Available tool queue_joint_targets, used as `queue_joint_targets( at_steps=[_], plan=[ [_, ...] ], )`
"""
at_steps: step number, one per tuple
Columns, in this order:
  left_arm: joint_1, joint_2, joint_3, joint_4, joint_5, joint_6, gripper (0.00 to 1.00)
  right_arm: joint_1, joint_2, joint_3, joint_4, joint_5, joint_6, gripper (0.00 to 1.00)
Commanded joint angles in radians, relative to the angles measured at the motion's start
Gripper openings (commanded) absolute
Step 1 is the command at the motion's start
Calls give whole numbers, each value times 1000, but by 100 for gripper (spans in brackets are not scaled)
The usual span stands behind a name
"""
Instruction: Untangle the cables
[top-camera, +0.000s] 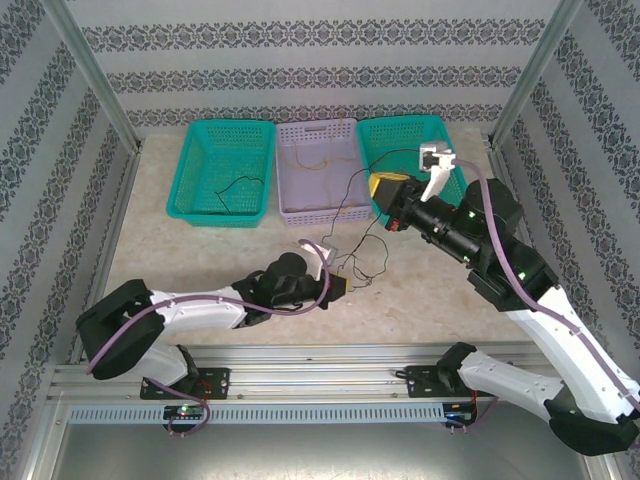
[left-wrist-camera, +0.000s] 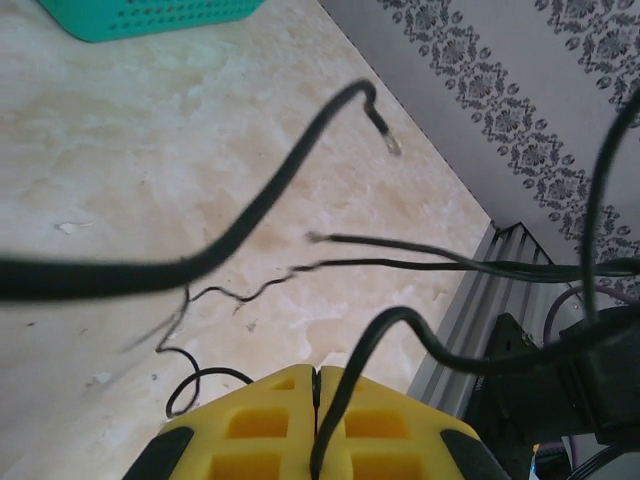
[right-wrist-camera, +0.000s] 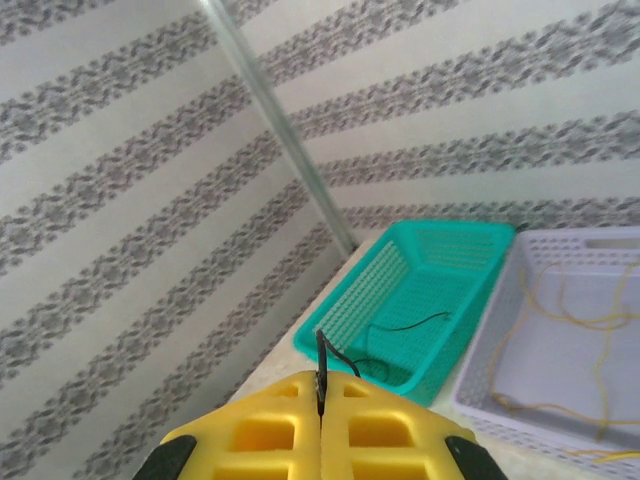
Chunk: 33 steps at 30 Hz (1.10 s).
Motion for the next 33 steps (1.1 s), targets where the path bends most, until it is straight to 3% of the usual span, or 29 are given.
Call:
queue_joint_targets(
  at_steps=[1, 6, 15, 20, 26, 30, 33],
  plan=[
    [36, -117, -37, -82, -13, 13, 0, -4, -63, -18, -26, 243, -76, 0],
    [61, -325, -67, -340, -92, 17, 0, -94, -158, -108, -25, 422, -113, 0],
    [141, -686, -9, -825, -304, 0, 0, -287, -195, -225, -81, 452, -91, 0],
    [253, -762, 124, -1050, -352, 27, 0, -415, -212, -293, -88, 372, -48, 0],
    [337, -734, 311, -1239, -372, 82, 0, -546, -216, -344, -116, 276, -11, 0],
    [341, -704, 357, -1249, -306, 91, 0, -574, -203, -376, -79, 108, 12, 0],
    [341, -663, 364, -1232, -234, 78, 0, -572, -164, -383, -32, -88, 17, 1]
  ],
)
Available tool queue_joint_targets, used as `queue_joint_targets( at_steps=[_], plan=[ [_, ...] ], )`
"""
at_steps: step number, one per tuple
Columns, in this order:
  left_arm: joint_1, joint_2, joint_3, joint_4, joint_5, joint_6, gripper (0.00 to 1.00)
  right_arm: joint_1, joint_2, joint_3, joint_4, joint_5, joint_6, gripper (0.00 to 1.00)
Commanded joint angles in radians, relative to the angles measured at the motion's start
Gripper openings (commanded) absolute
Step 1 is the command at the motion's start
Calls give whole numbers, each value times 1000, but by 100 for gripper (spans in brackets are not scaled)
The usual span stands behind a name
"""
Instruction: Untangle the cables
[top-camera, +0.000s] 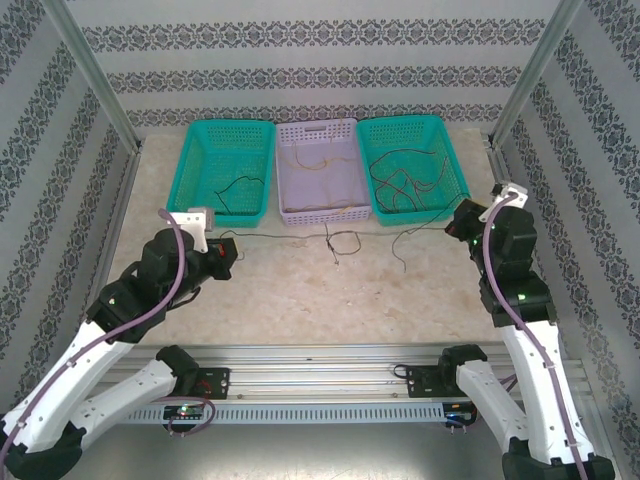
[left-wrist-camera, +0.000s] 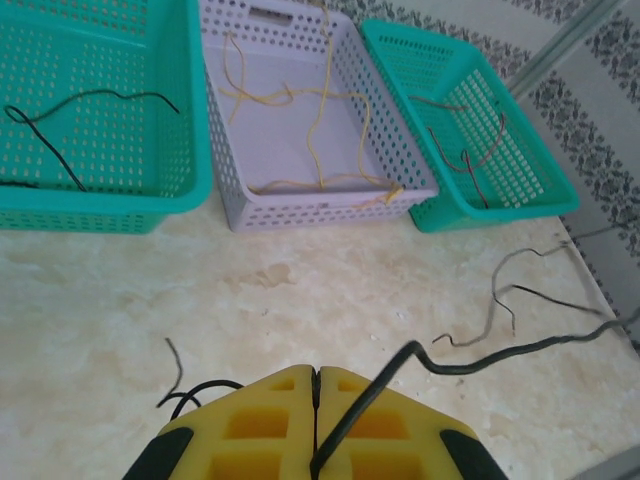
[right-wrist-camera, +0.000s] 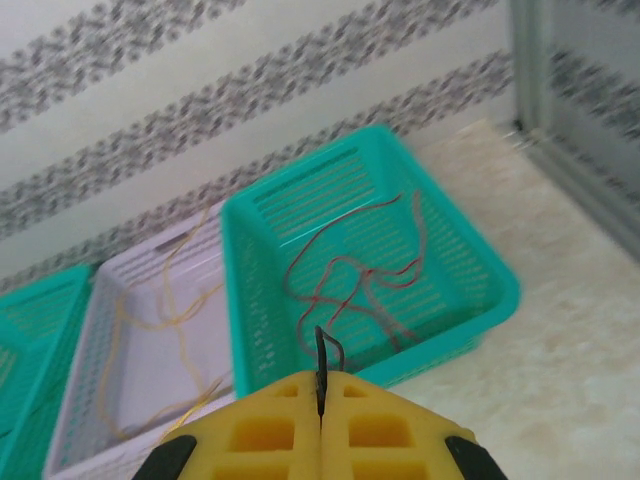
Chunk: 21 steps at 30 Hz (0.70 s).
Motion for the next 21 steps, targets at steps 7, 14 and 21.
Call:
queue_joint_targets(
  at_steps=[7, 14, 21],
  plan=[
    [9, 112, 21, 4, 164, -21, 0, 24, 68, -13, 87, -475, 41, 39],
    [9, 183, 31, 64, 218, -46, 0, 187, 74, -61, 168, -588, 80, 52],
    [9, 192, 85, 75, 231, -57, 0, 536, 224, -233, 463, -500, 138, 52]
  ],
)
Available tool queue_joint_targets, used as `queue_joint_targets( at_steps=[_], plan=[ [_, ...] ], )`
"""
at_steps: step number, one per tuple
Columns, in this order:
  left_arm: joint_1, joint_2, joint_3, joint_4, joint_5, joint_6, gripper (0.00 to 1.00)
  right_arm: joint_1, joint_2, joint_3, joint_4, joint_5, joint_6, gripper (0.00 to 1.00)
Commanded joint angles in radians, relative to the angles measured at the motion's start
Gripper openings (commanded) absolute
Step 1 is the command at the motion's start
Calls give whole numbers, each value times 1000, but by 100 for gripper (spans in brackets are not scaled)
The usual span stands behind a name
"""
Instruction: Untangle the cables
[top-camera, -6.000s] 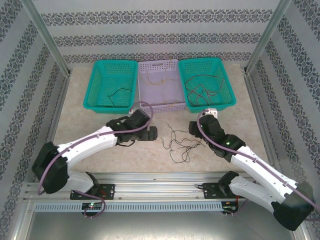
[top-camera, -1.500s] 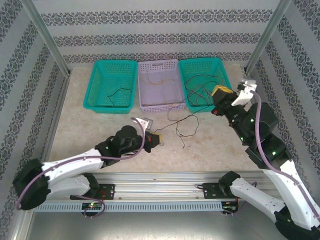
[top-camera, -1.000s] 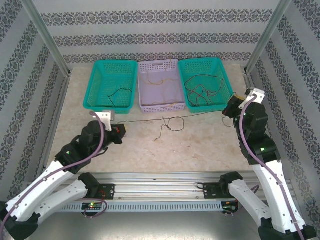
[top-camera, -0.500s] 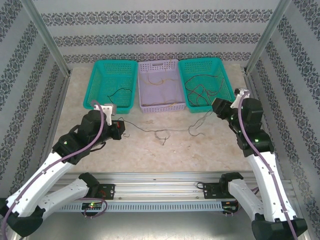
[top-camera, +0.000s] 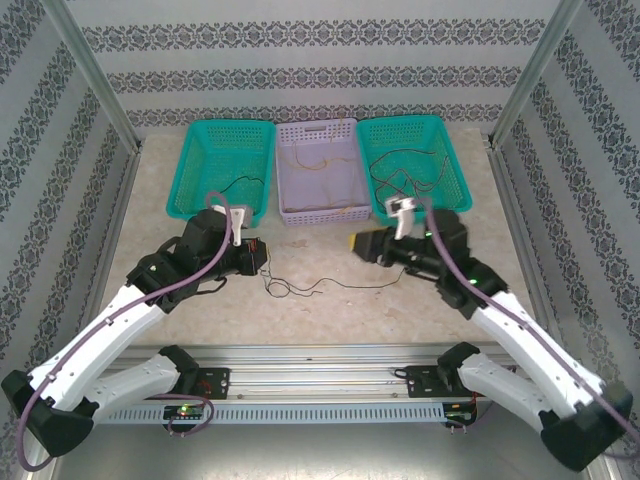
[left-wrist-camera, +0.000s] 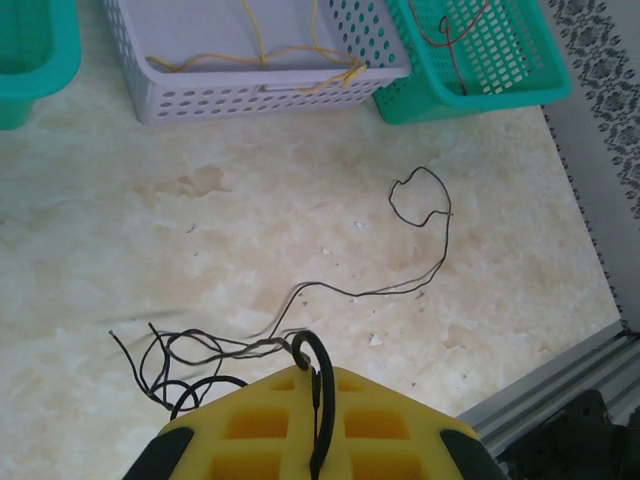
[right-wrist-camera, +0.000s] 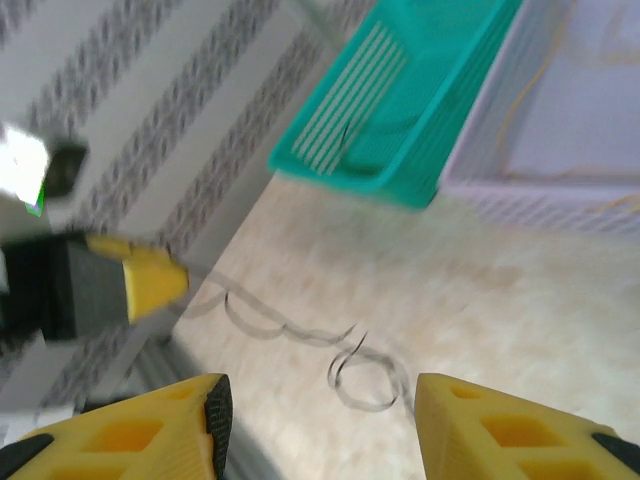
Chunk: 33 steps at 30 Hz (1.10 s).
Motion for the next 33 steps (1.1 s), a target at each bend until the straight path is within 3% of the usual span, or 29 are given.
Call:
queue_joint_targets(
  at_steps=[1, 10, 17, 21, 33],
  plan=[
    [8, -23, 74, 35, 13, -22, 0, 112, 75, -83, 199, 38, 31, 52],
    [7, -83, 62, 100, 64, -126, 0, 301, 370, -154, 568, 93, 134, 50],
    [8, -102, 14, 146, 84, -166, 0, 335, 500, -147, 639, 189, 225, 47],
    [8, -110, 4, 159, 85, -172, 0, 351, 526, -139, 594, 262, 255, 48],
    [8, -135, 19, 172, 65, -155, 0, 409, 610, -149, 608, 306, 336, 50]
  ],
)
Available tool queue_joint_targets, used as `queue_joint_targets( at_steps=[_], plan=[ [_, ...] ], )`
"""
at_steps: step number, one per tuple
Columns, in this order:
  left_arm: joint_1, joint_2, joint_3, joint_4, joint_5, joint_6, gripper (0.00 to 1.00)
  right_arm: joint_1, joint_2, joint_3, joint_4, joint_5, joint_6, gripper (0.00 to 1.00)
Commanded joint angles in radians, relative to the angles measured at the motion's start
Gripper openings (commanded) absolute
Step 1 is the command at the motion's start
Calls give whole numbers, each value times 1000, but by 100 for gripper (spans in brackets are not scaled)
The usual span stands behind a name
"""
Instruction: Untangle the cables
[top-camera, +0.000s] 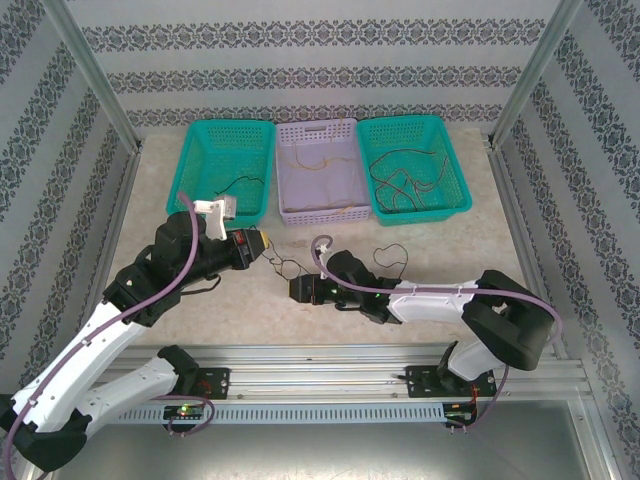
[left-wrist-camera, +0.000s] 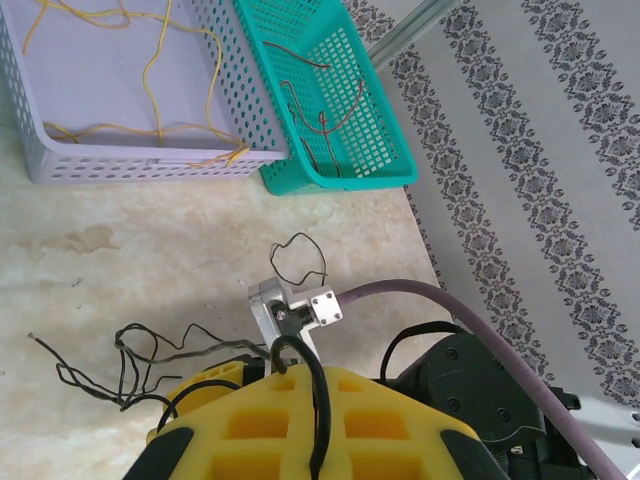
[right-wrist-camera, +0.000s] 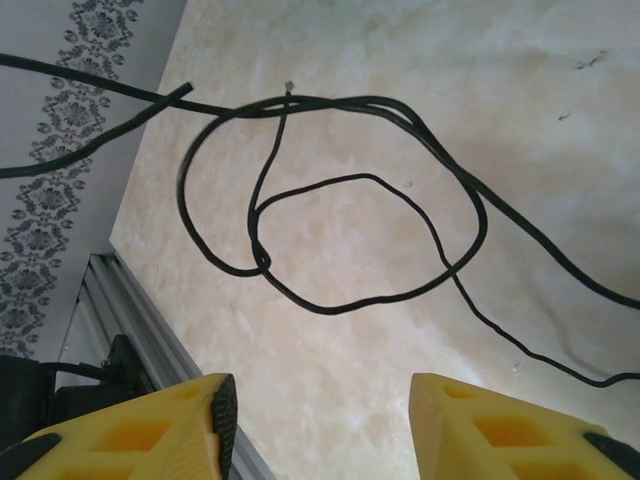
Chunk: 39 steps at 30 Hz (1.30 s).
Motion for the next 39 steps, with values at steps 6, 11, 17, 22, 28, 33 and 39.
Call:
queue_joint_targets(
  at_steps=[6, 11, 17, 22, 28, 33, 39],
  plan=[
    [8, -37, -24, 88, 21, -20, 0, 18, 40, -27, 158, 112, 75, 52],
    [8, -56, -43, 104, 31, -27, 0, 18, 102, -40, 286, 135, 140, 52],
    [8, -71, -72, 125, 39, -40, 0, 22, 153, -103, 517, 182, 189, 50],
    [8, -89, -66, 110, 21, -28, 0, 23, 103, -140, 540, 226, 156, 50],
    [7, -91, -81, 142, 39, -44, 0, 29, 86, -147, 543, 245, 141, 51],
    [8, -96, -94, 173, 47, -57, 0, 42, 149, -126, 587, 239, 164, 49],
    [9, -109, -89, 156, 27, -46, 0, 47, 186, -138, 656, 231, 208, 48]
  ],
)
